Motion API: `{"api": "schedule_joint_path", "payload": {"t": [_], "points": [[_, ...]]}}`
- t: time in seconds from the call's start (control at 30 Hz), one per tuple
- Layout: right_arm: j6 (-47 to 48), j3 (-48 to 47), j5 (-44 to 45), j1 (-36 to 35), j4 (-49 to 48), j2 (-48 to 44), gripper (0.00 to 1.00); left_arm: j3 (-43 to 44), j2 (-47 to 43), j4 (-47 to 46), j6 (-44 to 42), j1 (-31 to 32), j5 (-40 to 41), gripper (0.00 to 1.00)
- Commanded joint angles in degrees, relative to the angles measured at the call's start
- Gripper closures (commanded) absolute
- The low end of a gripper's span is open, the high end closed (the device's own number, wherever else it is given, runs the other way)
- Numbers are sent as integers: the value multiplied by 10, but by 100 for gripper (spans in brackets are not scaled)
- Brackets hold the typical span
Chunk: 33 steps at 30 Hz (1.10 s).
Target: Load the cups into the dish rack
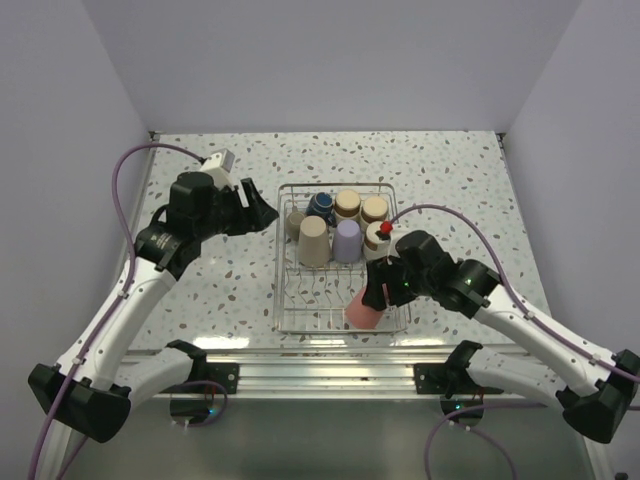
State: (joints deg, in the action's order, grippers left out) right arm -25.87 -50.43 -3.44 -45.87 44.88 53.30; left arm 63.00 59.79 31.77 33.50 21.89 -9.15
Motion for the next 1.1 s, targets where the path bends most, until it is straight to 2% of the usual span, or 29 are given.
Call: {"api": "schedule_joint_path", "payload": {"t": [0.0, 0.4, 0.77, 0.8, 0.83, 0.9, 0.93, 1.0, 1.03, 1.07], "points": [[14, -5, 16, -4, -26, 10, 100, 0, -1, -24, 8, 0, 0, 28], [21, -10, 120, -25, -17, 66, 100, -12, 1, -36, 20, 0, -3, 30], [4, -26, 208, -129, -4, 129, 100, -12, 3, -38, 25, 0, -1, 30], [2, -27, 212, -134, -3, 129, 97, -12, 2, -37, 25, 0, 2, 30], [-1, -28, 221, -142, -3, 129, 84, -14, 2, -36, 24, 0, 3, 30], [1, -32, 224, -148, 0, 129, 64, -17, -1, -35, 24, 0, 6, 30], [1, -32, 227, -151, 0, 129, 50, -18, -2, -35, 24, 0, 6, 30], [3, -35, 232, -155, 6, 130, 40, -22, -3, -35, 24, 0, 7, 30], [3, -36, 232, -156, 6, 129, 31, -22, -4, -36, 25, 0, 7, 30], [5, -38, 234, -156, 7, 129, 28, -24, -3, -36, 25, 0, 7, 30]]}}
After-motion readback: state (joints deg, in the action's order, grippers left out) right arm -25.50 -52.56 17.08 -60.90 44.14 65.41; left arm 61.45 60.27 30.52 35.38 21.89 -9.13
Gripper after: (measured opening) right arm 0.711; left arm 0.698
